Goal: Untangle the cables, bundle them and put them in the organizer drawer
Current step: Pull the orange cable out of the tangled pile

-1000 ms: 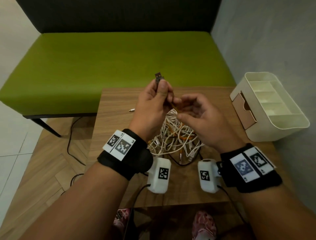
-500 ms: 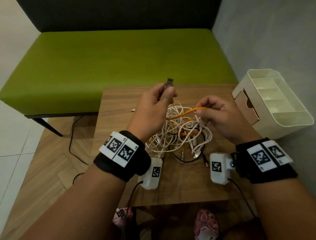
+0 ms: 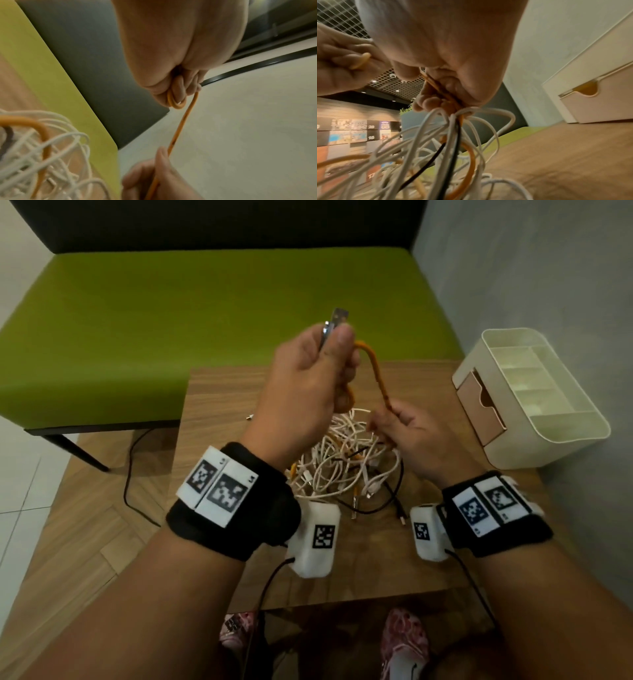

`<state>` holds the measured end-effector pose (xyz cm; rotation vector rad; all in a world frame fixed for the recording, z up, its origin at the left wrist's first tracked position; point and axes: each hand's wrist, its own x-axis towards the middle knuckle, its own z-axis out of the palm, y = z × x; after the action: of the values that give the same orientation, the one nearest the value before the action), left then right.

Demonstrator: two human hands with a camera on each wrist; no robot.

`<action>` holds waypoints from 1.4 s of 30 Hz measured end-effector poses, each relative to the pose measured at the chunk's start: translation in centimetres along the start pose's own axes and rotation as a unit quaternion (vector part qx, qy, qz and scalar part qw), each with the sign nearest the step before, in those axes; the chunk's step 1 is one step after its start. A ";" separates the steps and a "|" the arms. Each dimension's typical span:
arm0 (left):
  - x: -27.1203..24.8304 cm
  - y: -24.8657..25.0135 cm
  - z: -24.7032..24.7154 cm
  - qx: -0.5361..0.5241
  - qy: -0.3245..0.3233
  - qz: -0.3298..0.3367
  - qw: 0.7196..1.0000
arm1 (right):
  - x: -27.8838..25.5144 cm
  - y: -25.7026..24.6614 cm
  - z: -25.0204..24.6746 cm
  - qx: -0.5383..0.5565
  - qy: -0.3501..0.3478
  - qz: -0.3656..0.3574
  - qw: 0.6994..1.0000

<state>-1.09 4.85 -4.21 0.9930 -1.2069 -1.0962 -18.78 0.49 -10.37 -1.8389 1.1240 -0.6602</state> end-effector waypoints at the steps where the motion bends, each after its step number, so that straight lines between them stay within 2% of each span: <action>1: 0.0 0.1 -0.3 -0.009 0.008 0.000 1.000 | 0.1 0.1 -0.3 -0.001 0.004 0.002 1.000; 3: 0.1 -0.8 -1.6 0.027 0.033 -0.027 0.999 | 0.2 0.1 -1.0 0.044 0.026 0.000 0.999; 4: 0.1 -1.6 -2.4 0.080 0.046 -0.055 0.994 | 0.3 -0.1 -1.3 0.077 0.041 0.001 0.996; 5: 0.2 -2.4 -3.2 0.158 0.047 -0.090 0.982 | 0.3 -0.4 -1.6 0.109 0.057 0.005 0.992; 7: 0.0 -3.6 -4.1 0.316 -0.010 -0.168 0.934 | 0.2 -1.2 -1.6 0.144 0.073 0.010 0.987; 9: -0.3 -4.3 -4.1 0.400 -0.064 -0.203 0.892 | 0.1 -1.9 -1.4 0.084 0.073 0.004 0.994; 11: -0.4 -4.4 -3.7 0.454 -0.032 -0.173 0.874 | 0.0 -2.2 -1.2 -0.023 0.047 -0.016 0.999; 14: -0.5 -3.7 -3.2 0.455 0.065 -0.047 0.887 | 0.0 -2.2 -1.0 -0.134 -0.023 -0.011 0.991; 16: -0.7 -3.4 -2.6 0.414 0.062 0.014 0.908 | 0.1 -2.0 -0.6 -0.171 -0.049 -0.010 0.984; 18: -0.9 -3.5 -1.8 0.383 0.007 0.006 0.924 | 0.1 -2.2 -0.2 -0.155 -0.029 -0.030 0.987; 20: -0.8 -4.1 -1.4 0.380 -0.039 -0.026 0.924 | 0.1 -2.8 -0.2 -0.120 0.020 -0.061 0.991; 23: -0.6 -4.2 -1.2 0.349 -0.045 -0.047 0.935 | -0.1 -3.6 -0.5 -0.077 0.086 -0.096 0.989; 25: -0.4 -3.7 -1.2 0.323 -0.033 -0.022 0.946 | -0.2 -3.6 -0.5 -0.043 0.107 -0.100 0.988; 27: -0.2 -2.8 -1.0 0.265 -0.010 0.016 0.964 | -0.2 -3.2 -0.2 -0.016 0.092 -0.093 0.991; 30: 0.1 -1.8 -1.0 0.107 0.022 0.027 0.994 | 0.0 -2.4 0.7 -0.005 0.032 -0.065 0.997; 33: 0.0 -1.6 -1.1 0.015 0.046 0.009 0.999 | 0.3 -2.0 0.9 -0.031 0.008 -0.050 0.998; 36: -0.5 -1.6 -1.7 -0.042 0.058 -0.009 0.997 | 0.5 -2.0 0.3 -0.043 0.013 -0.049 0.998; 38: -0.7 -1.6 -2.5 -0.014 0.067 -0.022 0.997 | 0.4 -2.2 0.0 -0.042 0.041 -0.051 0.997; 40: -0.7 -2.1 -3.7 0.132 0.086 -0.035 0.987 | 0.3 -2.5 -0.4 -0.037 0.072 -0.056 0.995; 42: -0.3 -3.1 -4.9 0.282 0.096 -0.036 0.954 | 0.3 -2.8 -0.8 -0.066 0.084 -0.087 0.990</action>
<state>3.42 4.51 -7.84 1.5513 -1.3591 -0.6923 -18.03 0.55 -7.60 -2.0411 1.1476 -0.8740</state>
